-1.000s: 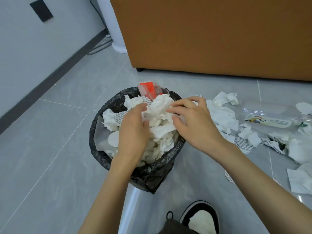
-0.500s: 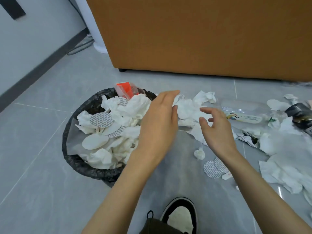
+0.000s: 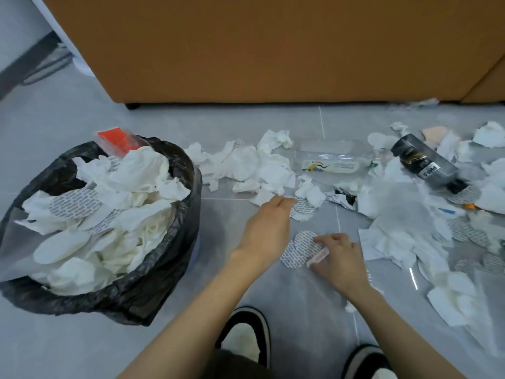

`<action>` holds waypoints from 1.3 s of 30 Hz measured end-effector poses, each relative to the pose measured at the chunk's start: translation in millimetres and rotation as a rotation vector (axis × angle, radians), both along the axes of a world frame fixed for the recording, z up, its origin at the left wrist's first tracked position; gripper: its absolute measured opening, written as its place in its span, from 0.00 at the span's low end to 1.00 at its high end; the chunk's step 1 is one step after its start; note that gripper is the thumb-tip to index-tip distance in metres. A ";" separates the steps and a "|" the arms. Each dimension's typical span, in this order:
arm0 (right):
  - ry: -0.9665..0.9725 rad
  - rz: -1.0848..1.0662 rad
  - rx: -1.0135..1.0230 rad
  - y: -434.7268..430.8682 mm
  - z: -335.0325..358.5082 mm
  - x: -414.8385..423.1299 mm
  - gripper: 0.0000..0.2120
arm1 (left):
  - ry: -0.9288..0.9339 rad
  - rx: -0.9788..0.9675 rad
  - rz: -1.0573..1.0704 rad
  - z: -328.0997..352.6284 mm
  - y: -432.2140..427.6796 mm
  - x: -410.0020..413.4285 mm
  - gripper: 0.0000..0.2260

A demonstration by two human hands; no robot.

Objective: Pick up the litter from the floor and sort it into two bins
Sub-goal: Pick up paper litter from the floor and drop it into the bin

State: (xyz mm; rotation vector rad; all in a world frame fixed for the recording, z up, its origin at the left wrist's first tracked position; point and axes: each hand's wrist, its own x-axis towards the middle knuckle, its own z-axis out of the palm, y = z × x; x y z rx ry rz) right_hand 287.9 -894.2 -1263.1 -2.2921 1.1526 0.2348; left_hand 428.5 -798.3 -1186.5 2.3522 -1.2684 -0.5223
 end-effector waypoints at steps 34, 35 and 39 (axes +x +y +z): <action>0.098 0.166 -0.013 -0.9 19.5 -3.6 0.28 | 0.032 0.035 0.219 -60.9 11.8 -32.1 0.14; 0.078 0.152 0.004 -1.0 19.1 -4.3 0.25 | 0.036 0.072 0.215 -62.1 11.2 -34.8 0.14; -0.052 0.049 0.143 -7.0 19.3 -8.7 0.16 | 0.080 0.161 0.152 -71.4 14.4 -36.8 0.16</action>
